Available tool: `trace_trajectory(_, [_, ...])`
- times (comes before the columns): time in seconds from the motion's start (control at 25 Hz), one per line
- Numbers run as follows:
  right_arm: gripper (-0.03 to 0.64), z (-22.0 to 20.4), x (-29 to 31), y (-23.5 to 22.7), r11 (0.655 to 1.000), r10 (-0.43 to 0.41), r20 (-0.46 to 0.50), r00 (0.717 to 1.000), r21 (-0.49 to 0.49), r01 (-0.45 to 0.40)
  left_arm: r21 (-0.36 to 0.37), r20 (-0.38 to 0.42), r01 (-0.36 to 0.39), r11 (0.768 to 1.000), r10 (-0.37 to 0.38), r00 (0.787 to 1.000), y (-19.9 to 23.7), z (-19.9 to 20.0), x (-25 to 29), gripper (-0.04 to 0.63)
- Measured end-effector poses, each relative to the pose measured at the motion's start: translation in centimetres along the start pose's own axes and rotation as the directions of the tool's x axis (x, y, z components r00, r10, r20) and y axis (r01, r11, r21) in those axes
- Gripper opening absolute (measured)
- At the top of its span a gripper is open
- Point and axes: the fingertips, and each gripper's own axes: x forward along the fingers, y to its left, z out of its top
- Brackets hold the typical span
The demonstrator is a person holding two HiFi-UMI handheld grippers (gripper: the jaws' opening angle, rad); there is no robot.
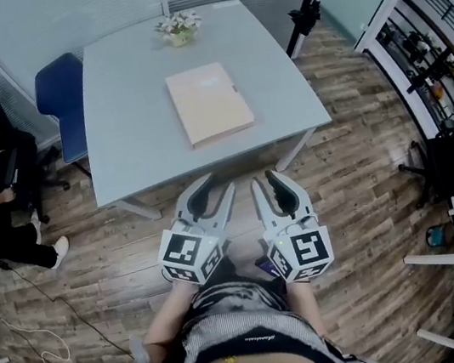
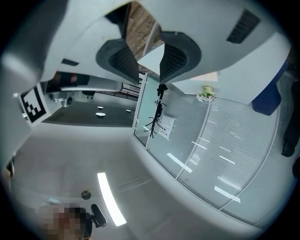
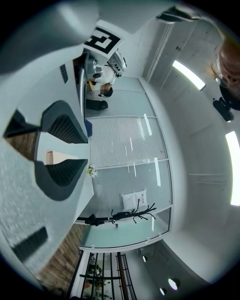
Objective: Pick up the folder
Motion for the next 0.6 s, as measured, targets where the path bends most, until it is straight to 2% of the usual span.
trace_trajectory(0.24, [0.106, 0.1, 4.2, -0.7, 1.0, 0.001, -0.011, 1.0, 0.005, -0.001, -0.012, -0.006, -0.001, 1.0, 0.001, 1.0, 3.3, 0.2, 2.3, 0.112])
trace_trajectory(0.6, [0.111, 0.1, 10.1, -3.1, 1.0, 0.029, -0.043, 0.999, 0.003, -0.029, -0.027, -0.006, -0.052, 0.998, 0.052, 0.999, 7.7, 1.0, 6.3, 0.112])
